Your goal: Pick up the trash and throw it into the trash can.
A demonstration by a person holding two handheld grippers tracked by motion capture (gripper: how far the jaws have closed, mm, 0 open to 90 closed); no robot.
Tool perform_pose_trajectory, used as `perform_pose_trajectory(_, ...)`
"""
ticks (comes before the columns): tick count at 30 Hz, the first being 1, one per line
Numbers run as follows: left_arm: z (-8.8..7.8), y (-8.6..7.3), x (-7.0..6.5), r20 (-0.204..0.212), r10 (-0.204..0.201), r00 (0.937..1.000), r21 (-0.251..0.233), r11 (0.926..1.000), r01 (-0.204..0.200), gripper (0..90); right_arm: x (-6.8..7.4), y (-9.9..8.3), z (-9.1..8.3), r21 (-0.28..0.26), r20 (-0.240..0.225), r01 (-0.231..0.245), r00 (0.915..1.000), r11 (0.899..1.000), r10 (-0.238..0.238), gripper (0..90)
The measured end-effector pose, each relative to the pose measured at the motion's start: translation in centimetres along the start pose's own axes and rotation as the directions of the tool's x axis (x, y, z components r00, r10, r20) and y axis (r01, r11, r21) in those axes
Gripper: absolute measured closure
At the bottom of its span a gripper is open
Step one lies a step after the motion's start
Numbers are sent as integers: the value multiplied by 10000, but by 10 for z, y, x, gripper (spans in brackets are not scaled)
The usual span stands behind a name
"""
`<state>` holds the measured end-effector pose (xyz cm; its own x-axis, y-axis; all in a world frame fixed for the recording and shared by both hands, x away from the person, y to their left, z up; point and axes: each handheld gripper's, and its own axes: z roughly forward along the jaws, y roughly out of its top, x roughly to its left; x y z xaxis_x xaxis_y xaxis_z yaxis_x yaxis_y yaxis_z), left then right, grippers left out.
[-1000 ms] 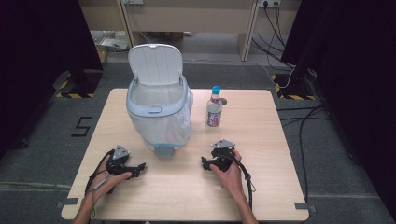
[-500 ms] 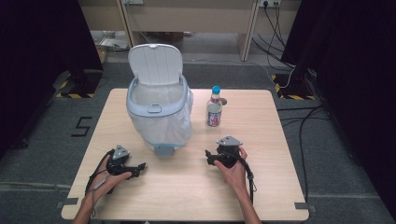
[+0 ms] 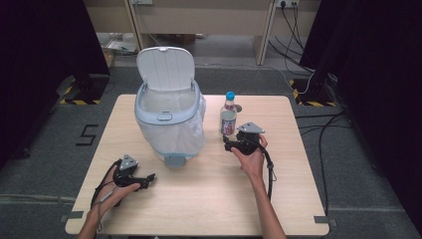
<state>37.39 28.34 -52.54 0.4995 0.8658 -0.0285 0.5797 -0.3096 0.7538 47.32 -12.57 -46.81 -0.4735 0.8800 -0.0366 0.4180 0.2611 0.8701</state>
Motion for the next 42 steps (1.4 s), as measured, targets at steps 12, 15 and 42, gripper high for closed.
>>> perform_pose_trajectory(12,0,0,1,32,-57,10000,0,10000,57,141,-13,19,44,-286,215,-332,9992,9990,338,157)
perform_pose_trajectory(15,-1,0,3,130,-208,9997,-63,9998,209,141,-15,19,53,-278,118,-439,9990,9986,442,157)
perform_pose_trajectory(42,1,1,1,-95,-66,9999,15,10000,67,141,-9,48,22,-1252,-71,-142,9999,9920,135,280)
